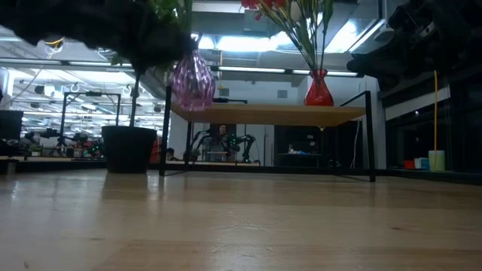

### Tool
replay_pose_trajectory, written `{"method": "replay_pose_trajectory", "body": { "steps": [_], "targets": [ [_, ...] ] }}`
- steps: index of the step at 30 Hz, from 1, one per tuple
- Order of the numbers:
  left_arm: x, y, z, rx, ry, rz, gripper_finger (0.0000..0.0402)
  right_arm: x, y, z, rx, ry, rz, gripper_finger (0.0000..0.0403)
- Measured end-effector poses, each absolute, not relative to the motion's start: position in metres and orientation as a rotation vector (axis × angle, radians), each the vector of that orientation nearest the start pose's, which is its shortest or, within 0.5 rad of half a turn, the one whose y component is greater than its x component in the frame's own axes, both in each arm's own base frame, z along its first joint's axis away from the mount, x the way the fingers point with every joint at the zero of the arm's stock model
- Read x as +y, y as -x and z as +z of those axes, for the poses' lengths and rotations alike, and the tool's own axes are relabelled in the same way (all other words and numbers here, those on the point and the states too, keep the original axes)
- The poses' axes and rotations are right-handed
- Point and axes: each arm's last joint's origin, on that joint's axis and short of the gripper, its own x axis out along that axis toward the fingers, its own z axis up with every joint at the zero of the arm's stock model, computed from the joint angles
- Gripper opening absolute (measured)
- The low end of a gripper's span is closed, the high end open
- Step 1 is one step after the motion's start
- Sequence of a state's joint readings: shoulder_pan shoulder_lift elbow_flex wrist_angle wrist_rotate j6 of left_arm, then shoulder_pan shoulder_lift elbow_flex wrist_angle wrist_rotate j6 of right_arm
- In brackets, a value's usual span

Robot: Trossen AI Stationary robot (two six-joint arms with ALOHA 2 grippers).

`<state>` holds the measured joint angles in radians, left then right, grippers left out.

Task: Pick and place flowers into a vace then onto a shelf
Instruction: Put the purple vase with flowers on the shelf

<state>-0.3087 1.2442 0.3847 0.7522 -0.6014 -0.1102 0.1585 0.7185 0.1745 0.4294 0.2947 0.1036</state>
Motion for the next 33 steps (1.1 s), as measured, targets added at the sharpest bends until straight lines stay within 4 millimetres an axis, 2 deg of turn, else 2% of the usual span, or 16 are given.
{"method": "replay_pose_trajectory", "body": {
  "steps": [9,15,23,33],
  "targets": [
    [-0.046,-0.247,0.248,0.185,-0.023,0.365,0.0102,0.016,-0.156,0.191,0.105,-0.077,-0.142,0.0007],
    [-0.035,-0.253,0.267,0.178,-0.070,0.402,0.0102,0.016,-0.156,0.191,0.105,-0.076,-0.141,0.0007],
    [-0.002,-0.259,0.279,0.155,-0.066,0.451,0.0102,0.016,-0.156,0.191,0.104,-0.076,-0.141,0.0007],
    [0.048,-0.256,0.282,0.133,-0.015,0.567,0.0102,0.016,-0.156,0.191,0.104,-0.077,-0.142,0.0007]
  ]
}}
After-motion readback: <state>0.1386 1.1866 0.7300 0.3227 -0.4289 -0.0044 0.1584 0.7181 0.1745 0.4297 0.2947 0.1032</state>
